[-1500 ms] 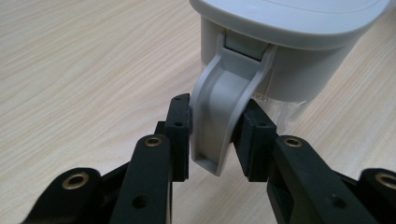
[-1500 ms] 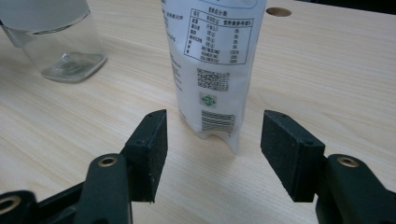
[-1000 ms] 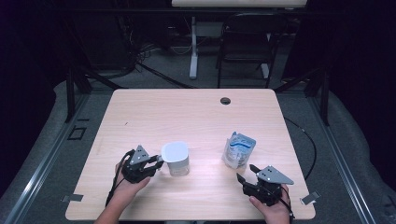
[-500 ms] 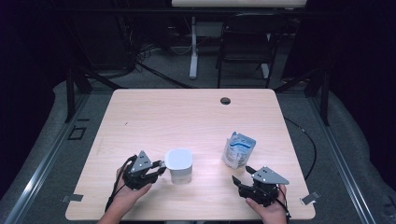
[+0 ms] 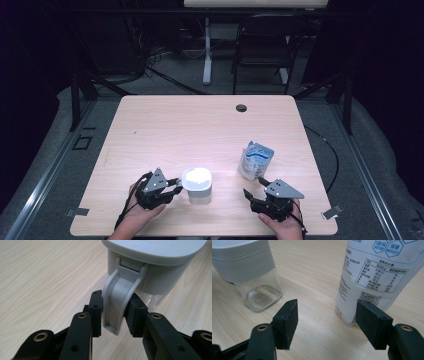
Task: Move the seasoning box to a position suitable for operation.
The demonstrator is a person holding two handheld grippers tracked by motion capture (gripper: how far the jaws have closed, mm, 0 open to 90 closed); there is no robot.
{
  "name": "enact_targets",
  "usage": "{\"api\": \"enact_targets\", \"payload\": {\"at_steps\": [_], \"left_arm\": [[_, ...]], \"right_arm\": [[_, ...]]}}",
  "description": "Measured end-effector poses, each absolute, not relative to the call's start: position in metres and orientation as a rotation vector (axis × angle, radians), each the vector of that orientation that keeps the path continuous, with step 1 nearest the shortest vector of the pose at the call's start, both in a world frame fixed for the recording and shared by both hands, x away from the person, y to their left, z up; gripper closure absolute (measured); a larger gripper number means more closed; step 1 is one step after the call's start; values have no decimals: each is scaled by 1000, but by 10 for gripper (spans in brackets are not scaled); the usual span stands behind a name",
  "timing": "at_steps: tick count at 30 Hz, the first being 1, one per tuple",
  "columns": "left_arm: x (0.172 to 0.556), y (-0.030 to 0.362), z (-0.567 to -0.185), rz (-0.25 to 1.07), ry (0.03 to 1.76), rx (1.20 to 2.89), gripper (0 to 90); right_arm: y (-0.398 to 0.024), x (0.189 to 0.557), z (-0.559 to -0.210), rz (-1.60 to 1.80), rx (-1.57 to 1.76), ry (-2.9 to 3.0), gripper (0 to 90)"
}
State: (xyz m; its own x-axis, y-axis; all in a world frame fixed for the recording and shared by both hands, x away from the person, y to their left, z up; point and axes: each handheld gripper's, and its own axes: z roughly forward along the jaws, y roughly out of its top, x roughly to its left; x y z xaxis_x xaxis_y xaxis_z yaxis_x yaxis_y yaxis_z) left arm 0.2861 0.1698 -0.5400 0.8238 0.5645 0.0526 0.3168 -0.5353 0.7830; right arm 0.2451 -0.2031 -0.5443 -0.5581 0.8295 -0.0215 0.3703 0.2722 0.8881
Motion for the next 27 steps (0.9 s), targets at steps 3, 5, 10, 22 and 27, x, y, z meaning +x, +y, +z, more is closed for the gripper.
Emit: {"api": "enact_targets", "payload": {"at_steps": [3,5,10,22,27], "left_arm": [[286,171,-542,380,628,2172,694],[286,172,-542,371,621,2168,694],[286,171,-543,364,592,2167,695],[286,172,-545,355,630,2141,689],[285,173,-544,343,652,2140,680]], "right_arm": [[-201,246,-545,1237,1084,2053,371],[-200,246,-546,1249,1095,2047,398],[-198,245,-545,1244,1085,2050,410],[-196,246,-548,1238,1093,2060,436],[-195,246,-547,1249,1085,2074,440]]}}
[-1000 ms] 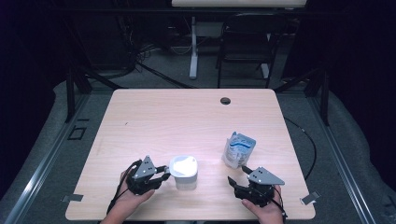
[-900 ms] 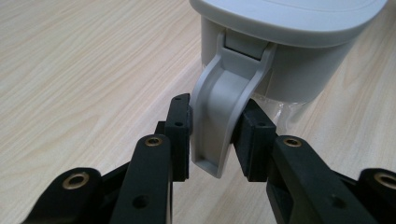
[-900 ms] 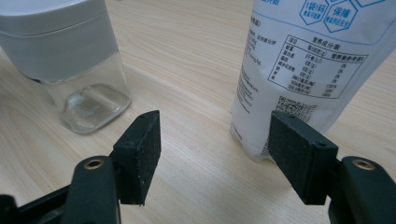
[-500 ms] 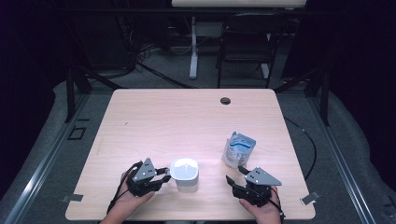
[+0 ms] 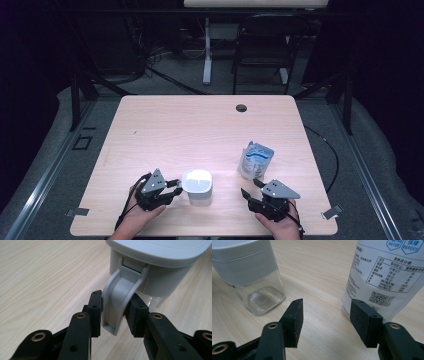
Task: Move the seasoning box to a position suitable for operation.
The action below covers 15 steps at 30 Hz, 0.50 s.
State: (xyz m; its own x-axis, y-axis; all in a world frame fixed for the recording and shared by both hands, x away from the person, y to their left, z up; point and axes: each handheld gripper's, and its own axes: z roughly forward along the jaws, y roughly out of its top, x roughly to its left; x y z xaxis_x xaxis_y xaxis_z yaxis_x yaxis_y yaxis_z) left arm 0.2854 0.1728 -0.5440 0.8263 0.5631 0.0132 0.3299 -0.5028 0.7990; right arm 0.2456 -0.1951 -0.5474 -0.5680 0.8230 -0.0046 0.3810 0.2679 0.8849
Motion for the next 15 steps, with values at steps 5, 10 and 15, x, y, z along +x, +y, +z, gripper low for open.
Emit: {"api": "enact_targets", "payload": {"at_steps": [5,10,15], "left_arm": [[283,178,-543,342,693,2120,619],[279,185,-540,328,723,2096,595],[275,194,-532,306,743,2049,564]], "right_arm": [[-194,245,-546,1272,1078,2080,467],[-191,242,-544,1304,1044,2083,484],[-190,242,-543,1283,1047,2077,487]]}}
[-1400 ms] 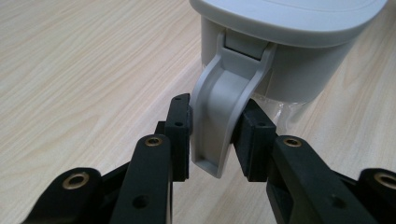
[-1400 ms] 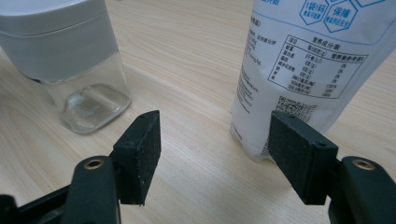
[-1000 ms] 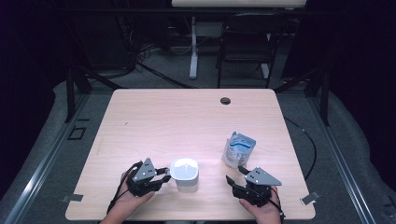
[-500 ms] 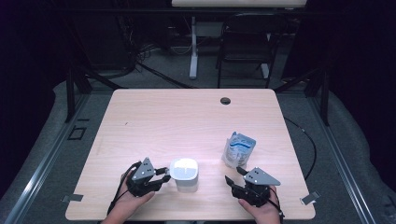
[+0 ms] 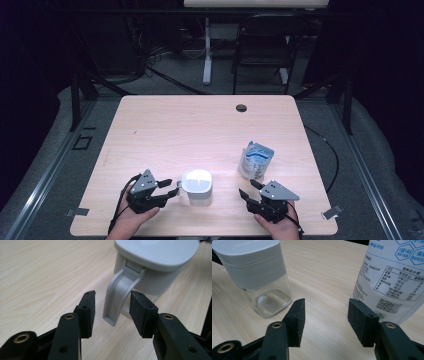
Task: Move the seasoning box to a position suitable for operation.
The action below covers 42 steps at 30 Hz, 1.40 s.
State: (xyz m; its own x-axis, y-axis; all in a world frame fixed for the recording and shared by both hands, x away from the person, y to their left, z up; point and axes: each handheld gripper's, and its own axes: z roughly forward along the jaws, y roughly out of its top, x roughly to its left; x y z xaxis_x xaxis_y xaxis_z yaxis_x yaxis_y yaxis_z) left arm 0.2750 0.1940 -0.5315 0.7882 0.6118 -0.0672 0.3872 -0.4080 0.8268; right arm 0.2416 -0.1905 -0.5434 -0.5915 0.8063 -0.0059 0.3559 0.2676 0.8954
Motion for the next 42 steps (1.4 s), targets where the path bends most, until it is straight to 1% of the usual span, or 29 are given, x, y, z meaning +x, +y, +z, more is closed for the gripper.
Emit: {"api": "enact_targets", "payload": {"at_steps": [5,11,13,17,25,29,31,37,42], "left_arm": [[277,207,-521,326,797,1974,536],[283,216,-517,354,874,1945,551],[284,216,-516,342,875,1941,582],[285,212,-510,322,861,1944,590],[295,197,-498,305,818,1971,602],[302,190,-489,298,805,1966,581],[303,189,-487,299,811,1960,563],[307,183,-488,326,839,1990,560],[310,181,-485,319,851,2020,551]], "right_arm": [[-194,243,-543,1275,1071,2087,557],[-195,243,-542,1253,1054,2084,626],[-194,244,-541,1260,1047,2090,636],[-188,245,-536,1257,1023,2110,641],[-177,256,-523,1245,983,2166,678],[-173,263,-514,1262,982,2179,667],[-171,267,-508,1284,973,2170,637],[-160,276,-496,1299,928,2178,580],[-155,281,-491,1329,926,2147,576]]}}
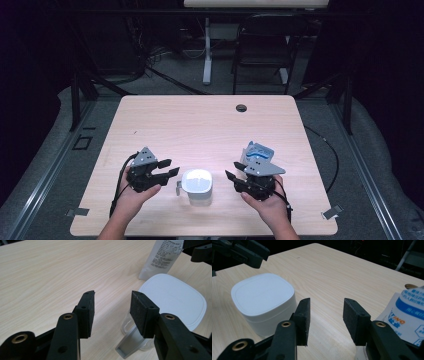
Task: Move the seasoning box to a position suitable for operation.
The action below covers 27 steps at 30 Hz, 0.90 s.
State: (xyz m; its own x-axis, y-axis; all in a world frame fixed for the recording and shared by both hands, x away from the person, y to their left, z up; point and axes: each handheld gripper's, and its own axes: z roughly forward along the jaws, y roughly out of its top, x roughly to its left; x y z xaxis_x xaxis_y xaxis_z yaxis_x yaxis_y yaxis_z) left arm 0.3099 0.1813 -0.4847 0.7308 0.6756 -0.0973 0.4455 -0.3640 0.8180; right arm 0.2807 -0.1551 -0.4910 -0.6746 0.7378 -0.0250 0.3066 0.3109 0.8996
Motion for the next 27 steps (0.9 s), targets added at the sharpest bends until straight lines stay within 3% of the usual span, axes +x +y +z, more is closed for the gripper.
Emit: {"api": "enact_targets", "payload": {"at_steps": [6,13,23,27], "left_arm": [[312,178,-477,270,784,2034,655],[304,166,-471,263,707,2049,788],[296,160,-471,245,675,2067,900],[295,158,-473,245,673,2092,900]], "right_arm": [[-157,286,-487,1371,960,2155,650],[-151,279,-484,1322,895,2187,636],[-146,274,-487,1294,881,2209,798],[-145,273,-490,1290,888,2221,877]]}}
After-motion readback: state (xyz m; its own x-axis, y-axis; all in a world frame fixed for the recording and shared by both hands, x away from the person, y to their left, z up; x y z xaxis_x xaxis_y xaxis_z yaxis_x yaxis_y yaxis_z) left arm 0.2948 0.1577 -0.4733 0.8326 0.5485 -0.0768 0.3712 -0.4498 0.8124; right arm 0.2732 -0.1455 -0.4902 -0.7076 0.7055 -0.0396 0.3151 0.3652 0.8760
